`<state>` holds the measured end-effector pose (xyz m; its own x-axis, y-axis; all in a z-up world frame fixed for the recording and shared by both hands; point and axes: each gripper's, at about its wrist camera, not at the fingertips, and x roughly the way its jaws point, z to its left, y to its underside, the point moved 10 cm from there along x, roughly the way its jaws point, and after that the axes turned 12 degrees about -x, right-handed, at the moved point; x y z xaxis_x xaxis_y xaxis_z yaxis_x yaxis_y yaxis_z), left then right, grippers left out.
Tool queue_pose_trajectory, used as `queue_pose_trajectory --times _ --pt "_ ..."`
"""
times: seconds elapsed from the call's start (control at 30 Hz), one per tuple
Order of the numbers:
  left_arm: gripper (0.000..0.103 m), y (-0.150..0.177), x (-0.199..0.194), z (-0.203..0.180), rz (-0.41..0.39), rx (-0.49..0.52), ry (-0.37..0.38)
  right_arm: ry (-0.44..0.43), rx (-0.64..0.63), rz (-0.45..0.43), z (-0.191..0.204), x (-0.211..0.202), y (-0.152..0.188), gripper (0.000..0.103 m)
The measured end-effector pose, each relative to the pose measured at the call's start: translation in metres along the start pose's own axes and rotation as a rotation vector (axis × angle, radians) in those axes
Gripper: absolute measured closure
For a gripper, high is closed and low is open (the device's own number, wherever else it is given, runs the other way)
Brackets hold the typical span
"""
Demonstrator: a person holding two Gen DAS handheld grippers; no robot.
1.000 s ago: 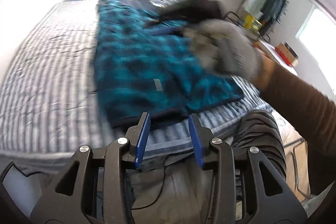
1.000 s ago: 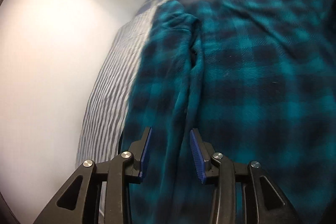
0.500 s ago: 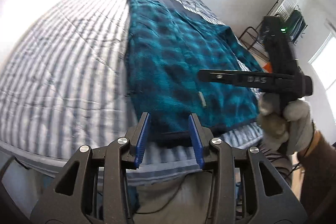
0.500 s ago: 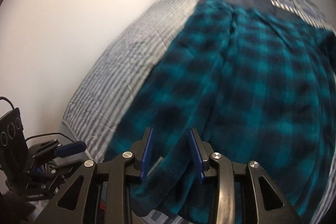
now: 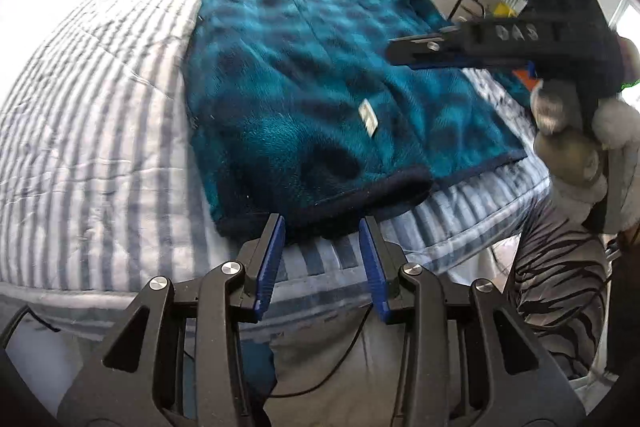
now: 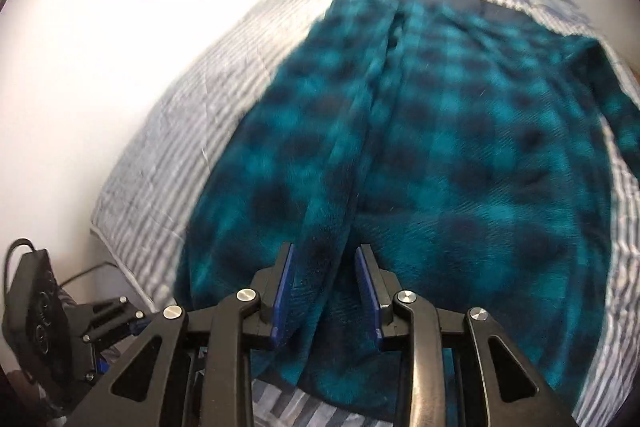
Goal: Fold large clothes
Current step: 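Open the left tool and lift it off the folded side, then grasp the sleeve cuff with the right tool and lift it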
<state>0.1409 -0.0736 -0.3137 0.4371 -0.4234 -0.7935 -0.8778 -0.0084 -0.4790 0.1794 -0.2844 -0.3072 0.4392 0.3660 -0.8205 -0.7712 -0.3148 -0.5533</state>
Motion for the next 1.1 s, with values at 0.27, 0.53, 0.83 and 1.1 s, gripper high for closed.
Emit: queue_pose_trajectory --times 0.27,0.53,0.83,1.1 --pt "0.051 -0.038 -0.057 -0.016 -0.128 0.05 0.045 0.101 0.109 -0.183 -0.045 -0.067 0.009 0.036" --pt "0.033 -0.081 -0.059 -0.048 -0.157 0.012 0.152 0.232 0.266 -0.176 -0.134 -0.122 0.069 0.027" --pt "0.033 -0.105 -0.039 -0.089 -0.142 0.05 0.207 0.342 0.464 -0.179 -0.227 -0.193 0.143 0.024" --pt "0.033 -0.103 -0.003 -0.101 -0.107 0.068 0.218 0.299 0.888 -0.289 -0.316 -0.224 0.217 0.028"
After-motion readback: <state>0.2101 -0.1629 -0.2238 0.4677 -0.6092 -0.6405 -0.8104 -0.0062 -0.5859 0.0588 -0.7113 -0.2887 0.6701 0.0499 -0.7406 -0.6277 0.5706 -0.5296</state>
